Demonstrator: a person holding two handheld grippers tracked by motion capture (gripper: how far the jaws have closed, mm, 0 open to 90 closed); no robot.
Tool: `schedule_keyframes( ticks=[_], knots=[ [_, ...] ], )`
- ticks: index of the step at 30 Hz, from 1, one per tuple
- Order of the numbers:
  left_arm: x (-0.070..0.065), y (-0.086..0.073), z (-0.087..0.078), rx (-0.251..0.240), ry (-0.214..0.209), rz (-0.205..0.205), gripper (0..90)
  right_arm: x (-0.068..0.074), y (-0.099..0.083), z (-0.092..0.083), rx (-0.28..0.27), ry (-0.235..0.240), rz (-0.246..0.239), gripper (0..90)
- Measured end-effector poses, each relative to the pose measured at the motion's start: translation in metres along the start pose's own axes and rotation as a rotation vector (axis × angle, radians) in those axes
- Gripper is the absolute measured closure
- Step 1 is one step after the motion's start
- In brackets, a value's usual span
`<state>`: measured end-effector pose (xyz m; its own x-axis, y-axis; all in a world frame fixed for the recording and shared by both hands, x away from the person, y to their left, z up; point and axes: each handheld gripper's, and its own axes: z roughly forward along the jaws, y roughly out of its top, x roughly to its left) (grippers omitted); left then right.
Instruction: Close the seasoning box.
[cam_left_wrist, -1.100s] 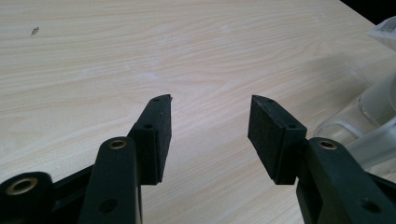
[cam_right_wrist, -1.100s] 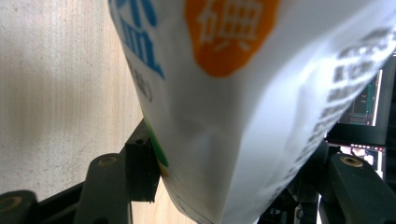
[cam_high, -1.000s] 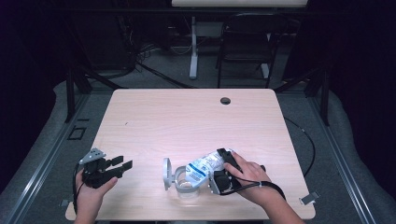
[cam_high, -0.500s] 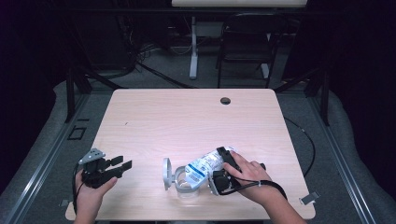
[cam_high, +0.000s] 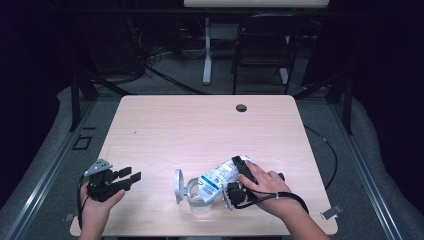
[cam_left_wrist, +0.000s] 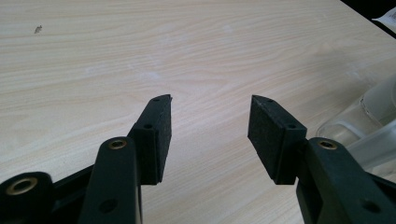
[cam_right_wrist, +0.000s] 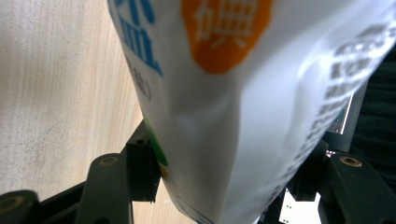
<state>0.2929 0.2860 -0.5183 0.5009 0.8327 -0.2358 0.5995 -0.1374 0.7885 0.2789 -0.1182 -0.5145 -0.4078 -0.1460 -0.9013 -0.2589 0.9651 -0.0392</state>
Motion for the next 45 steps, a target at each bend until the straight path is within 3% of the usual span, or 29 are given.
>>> schedule_keyframes(
  ticks=[1, 8, 21, 28, 45],
  knots=[
    [0.000, 0.000, 0.000, 0.000, 0.000, 0.000, 50.2, -0.001, 0.001, -0.002, 0.020, -0.004, -0.019, 40.8],
    [0.000, 0.000, 0.000, -0.002, 0.000, -0.002, 50.2, -0.003, 0.002, -0.003, 0.016, -0.008, -0.042, 40.8],
    [0.001, -0.001, 0.000, -0.001, 0.001, -0.006, 50.2, -0.005, 0.003, -0.002, 0.000, 0.003, -0.058, 41.1],
    [0.002, -0.001, 0.000, -0.005, 0.003, -0.006, 50.2, -0.009, 0.006, -0.005, 0.033, 0.005, -0.106, 41.3],
    [0.003, -0.001, 0.000, -0.002, 0.003, -0.010, 50.2, -0.012, 0.007, -0.005, 0.022, 0.012, -0.127, 41.6]
  ],
)
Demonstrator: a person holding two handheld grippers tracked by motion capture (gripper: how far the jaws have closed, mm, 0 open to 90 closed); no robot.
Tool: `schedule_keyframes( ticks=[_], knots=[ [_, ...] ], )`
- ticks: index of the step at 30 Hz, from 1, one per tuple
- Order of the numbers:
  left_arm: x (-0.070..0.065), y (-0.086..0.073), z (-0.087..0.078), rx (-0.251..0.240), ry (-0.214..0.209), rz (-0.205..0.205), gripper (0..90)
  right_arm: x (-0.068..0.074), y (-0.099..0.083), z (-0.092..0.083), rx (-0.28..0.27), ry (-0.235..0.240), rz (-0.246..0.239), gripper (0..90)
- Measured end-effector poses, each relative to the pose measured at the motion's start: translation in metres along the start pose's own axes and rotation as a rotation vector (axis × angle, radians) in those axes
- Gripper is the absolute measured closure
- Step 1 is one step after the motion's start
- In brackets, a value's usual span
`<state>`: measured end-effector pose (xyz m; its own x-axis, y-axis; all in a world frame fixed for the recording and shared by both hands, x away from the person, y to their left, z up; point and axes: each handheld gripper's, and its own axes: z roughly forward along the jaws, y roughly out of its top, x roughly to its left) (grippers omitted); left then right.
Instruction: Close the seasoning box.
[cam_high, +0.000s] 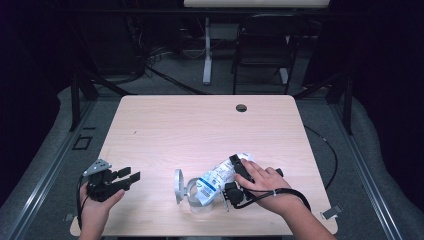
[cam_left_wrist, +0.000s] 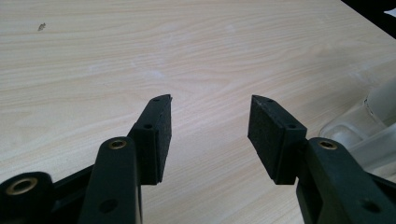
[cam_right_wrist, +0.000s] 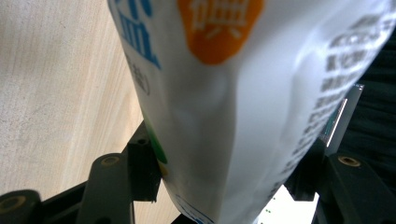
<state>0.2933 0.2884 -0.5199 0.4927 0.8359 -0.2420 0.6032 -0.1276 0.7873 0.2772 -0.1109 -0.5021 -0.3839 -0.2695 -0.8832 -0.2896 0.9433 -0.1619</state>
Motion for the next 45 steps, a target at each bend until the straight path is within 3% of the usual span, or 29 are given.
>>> schedule_keyframes(
  ticks=[25, 45],
  knots=[
    [0.0011, -0.0006, -0.0006, -0.006, 0.002, -0.002, 50.2, -0.0036, 0.0022, -0.0034, 0.021, -0.011, -0.055, 41.9],
    [0.0015, -0.0006, -0.0012, -0.008, 0.005, -0.005, 50.2, -0.0036, 0.0025, -0.0025, 0.013, -0.007, -0.061, 42.1]
  ],
)
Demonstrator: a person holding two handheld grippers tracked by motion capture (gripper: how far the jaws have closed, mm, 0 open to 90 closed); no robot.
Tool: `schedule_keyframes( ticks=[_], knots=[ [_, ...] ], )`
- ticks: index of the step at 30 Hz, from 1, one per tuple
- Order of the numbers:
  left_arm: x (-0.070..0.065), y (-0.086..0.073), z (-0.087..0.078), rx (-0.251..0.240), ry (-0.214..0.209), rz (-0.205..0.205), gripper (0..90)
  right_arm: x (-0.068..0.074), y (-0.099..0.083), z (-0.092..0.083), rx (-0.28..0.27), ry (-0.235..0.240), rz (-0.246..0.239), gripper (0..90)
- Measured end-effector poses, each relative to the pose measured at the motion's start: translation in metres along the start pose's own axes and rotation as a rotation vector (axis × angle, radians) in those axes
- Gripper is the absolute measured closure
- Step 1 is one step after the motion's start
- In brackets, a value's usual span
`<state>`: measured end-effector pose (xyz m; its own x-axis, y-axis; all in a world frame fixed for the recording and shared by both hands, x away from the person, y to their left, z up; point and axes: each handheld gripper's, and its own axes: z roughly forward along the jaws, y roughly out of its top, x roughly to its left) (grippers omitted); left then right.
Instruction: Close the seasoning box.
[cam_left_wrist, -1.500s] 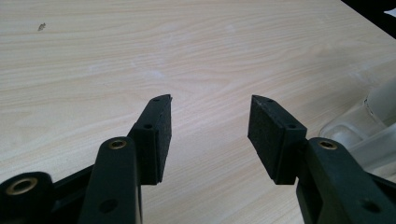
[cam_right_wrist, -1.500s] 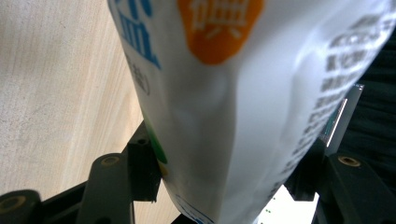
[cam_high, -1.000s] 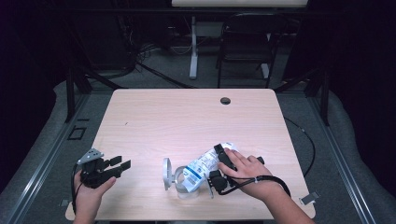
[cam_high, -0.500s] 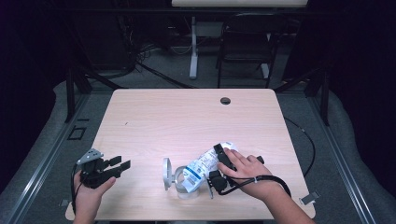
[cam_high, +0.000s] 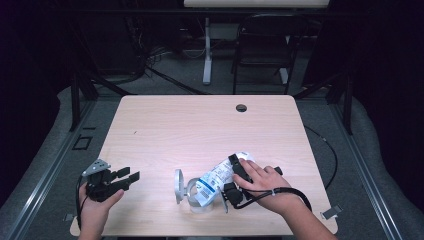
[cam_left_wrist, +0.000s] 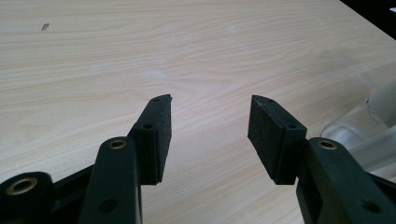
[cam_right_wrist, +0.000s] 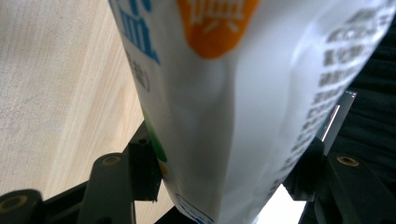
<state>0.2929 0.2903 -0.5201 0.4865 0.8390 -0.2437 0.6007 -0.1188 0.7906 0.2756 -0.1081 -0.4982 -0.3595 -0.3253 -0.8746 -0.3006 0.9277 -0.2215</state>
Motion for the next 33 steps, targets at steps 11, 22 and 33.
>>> schedule_keyframes(
  ticks=[11, 22, 33],
  knots=[
    [0.0007, -0.0003, 0.0003, 0.006, 0.000, 0.001, 50.2, 0.0002, 0.0007, 0.0000, 0.003, -0.001, -0.011, 42.2],
    [0.0012, -0.0004, 0.0001, 0.006, 0.001, 0.002, 50.2, -0.0012, 0.0017, -0.0014, 0.014, -0.009, -0.035, 42.2],
    [0.0019, -0.0013, 0.0007, 0.003, 0.002, -0.005, 50.2, -0.0005, 0.0016, -0.0002, 0.002, -0.007, -0.031, 42.3]
  ],
)
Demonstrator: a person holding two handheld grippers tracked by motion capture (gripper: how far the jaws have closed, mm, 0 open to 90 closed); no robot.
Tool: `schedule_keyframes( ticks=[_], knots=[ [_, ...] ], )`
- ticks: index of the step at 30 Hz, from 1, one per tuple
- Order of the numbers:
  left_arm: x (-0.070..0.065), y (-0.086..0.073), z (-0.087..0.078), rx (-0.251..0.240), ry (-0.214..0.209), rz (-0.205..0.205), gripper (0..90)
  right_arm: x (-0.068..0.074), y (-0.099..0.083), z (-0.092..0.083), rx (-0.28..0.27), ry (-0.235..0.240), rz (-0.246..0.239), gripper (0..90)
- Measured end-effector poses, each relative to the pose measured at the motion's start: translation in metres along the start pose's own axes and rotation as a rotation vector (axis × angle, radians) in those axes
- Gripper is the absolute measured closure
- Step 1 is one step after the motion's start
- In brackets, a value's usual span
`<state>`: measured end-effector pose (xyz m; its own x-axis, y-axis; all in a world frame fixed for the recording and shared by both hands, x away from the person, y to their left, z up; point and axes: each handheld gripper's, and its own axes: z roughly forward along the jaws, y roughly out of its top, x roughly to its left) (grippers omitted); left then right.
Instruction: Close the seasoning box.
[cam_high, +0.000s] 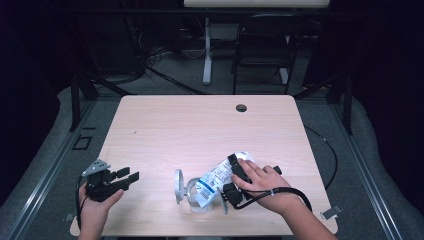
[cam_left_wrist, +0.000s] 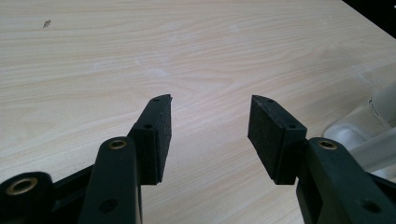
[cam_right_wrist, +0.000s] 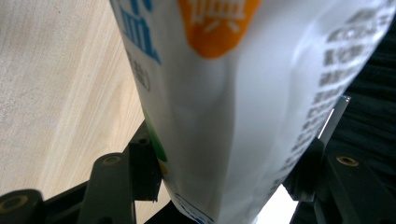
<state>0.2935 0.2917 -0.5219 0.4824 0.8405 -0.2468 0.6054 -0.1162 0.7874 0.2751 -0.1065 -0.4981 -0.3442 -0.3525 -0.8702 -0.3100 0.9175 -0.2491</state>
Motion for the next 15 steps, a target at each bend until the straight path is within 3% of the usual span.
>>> schedule_keyframes(
  ticks=[15],
  knots=[
    [0.0006, -0.0004, 0.0000, 0.001, 0.000, -0.003, 50.2, -0.0008, 0.0010, -0.0004, 0.008, 0.003, -0.016, 42.3]
  ],
)
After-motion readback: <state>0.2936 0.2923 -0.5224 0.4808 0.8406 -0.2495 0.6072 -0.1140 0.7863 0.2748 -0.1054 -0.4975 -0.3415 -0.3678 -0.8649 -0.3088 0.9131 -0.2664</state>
